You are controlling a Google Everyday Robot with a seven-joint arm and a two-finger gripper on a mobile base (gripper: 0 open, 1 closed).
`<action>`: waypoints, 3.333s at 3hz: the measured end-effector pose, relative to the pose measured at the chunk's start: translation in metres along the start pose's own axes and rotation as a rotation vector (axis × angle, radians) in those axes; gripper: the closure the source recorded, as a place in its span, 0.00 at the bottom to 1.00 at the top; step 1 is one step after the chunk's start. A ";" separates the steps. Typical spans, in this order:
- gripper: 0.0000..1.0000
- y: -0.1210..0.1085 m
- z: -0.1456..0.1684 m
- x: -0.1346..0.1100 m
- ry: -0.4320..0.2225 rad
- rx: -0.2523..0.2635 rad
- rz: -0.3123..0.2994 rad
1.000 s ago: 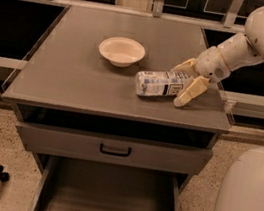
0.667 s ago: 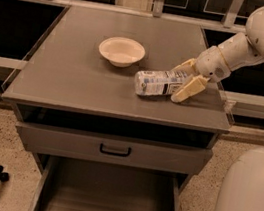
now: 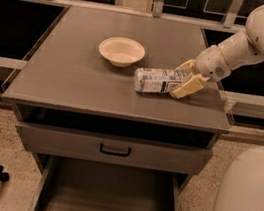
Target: Place blue plastic bottle into middle drawer
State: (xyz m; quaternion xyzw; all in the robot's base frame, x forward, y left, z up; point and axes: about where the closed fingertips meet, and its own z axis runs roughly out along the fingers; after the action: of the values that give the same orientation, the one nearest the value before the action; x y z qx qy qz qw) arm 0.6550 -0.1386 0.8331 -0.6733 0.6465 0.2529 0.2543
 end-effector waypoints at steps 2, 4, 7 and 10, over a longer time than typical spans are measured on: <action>1.00 -0.001 -0.004 -0.045 0.014 0.062 0.015; 1.00 0.042 -0.036 -0.088 -0.014 0.244 0.017; 1.00 0.065 -0.020 -0.083 -0.027 0.277 0.058; 1.00 0.162 -0.032 -0.079 -0.123 0.343 0.155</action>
Offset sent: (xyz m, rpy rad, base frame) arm -0.0187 0.0442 0.0586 -0.0304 -0.0540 -0.0797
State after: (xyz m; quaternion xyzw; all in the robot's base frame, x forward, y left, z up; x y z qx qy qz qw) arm 0.4902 -0.1069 0.9075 -0.5518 0.7133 0.1982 0.3841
